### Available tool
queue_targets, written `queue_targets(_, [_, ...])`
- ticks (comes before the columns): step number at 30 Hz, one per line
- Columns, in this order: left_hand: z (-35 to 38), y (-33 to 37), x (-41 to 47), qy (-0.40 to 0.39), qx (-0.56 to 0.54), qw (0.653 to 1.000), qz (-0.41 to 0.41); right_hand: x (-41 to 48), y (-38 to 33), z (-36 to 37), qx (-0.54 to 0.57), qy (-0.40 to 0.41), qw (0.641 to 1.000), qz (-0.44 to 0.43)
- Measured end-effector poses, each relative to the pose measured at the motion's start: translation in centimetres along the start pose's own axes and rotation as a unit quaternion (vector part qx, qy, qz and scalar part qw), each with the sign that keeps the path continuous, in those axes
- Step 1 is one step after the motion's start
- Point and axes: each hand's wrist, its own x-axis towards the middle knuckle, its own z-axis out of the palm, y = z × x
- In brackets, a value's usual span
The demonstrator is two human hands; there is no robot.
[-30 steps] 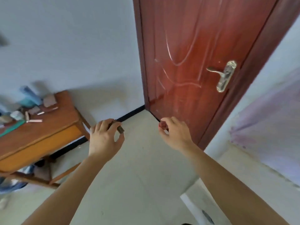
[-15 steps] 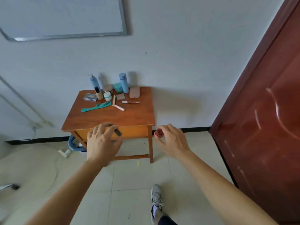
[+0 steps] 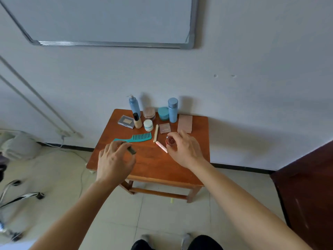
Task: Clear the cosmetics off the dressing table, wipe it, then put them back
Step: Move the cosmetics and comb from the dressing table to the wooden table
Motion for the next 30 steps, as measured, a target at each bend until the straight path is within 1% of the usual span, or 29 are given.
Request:
queue_targets(3, [2.1, -3.4, 4.3, -0.028, -0.002, 1.0, -0.012, 3.8, -0.3, 2.8, -0.001, -0.005, 1.0, -0.002])
queue_targets(6, [4.7, -6.1, 8.1, -0.063, 0.007, 0.998, -0.006, 6.1, -0.6, 5.5, -0.005, -0.015, 1.0, 0.024])
queue_targets(8, [6.8, -8.2, 11.1, -0.096, -0.009, 0.995, 0.003, 7.7, -0.9, 7.9, 0.005, -0.026, 0.998, 0.058])
queue_targets(10, [8.7, -10.0, 14.1, -0.15, -0.021, 0.988, 0.013, 8.9, -1.6, 10.1, 0.012, -0.048, 0.994, 0.102])
queue_targets(13, [11.0, -12.8, 18.1, -0.225, -0.009, 0.974, 0.034, 10.6, -3.1, 13.6, 0.009, -0.081, 0.984, 0.156])
queue_targets(17, [14.2, -16.0, 21.8, -0.293, -0.001, 0.955, 0.056, 11.6, -5.2, 17.6, 0.009, -0.109, 0.97, 0.217])
queue_targets(19, [15.7, -17.3, 22.6, -0.304, 0.004, 0.95, 0.074, 11.7, -5.9, 18.9, 0.011, -0.114, 0.962, 0.247])
queue_targets(22, [17.2, -18.5, 22.8, -0.289, -0.001, 0.955, 0.073, 11.7, -6.5, 20.3, 0.009, -0.129, 0.95, 0.285])
queue_targets(26, [18.1, -19.2, 22.8, -0.262, -0.005, 0.962, 0.076, 11.6, -7.1, 21.3, -0.001, -0.13, 0.944, 0.302])
queue_targets(30, [18.4, -19.2, 23.1, -0.274, 0.006, 0.958, 0.085, 11.8, -7.2, 21.6, -0.011, -0.143, 0.939, 0.313])
